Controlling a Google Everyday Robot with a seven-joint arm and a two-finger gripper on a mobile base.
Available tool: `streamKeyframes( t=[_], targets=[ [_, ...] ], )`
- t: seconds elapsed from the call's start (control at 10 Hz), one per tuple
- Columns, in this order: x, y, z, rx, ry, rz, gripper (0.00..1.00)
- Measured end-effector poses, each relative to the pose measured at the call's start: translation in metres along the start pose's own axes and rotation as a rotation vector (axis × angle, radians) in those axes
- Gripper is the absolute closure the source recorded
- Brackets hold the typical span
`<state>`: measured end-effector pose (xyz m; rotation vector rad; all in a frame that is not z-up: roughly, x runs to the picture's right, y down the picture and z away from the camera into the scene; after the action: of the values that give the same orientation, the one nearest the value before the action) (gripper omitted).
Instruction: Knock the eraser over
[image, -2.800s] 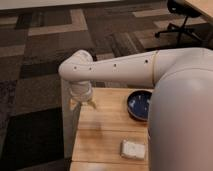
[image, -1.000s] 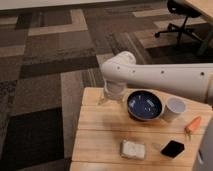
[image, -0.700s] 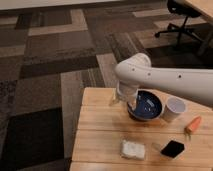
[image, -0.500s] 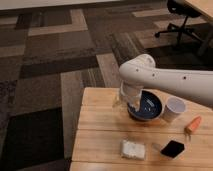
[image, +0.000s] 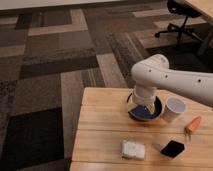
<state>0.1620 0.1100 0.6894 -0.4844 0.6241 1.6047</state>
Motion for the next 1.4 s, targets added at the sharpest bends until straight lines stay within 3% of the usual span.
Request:
streamKeyframes(
  t=[0.5,0.9,1.4],
  targets=[
    [0.007,-0.006,0.003,0.013,0.006,-0.007,0.35],
    [0.034,-0.019,0.013,0.039,0.01,-0.072,0.35],
    [0.063,-0.045,0.027,0.015,0.02,-0.083,0.35]
  ],
)
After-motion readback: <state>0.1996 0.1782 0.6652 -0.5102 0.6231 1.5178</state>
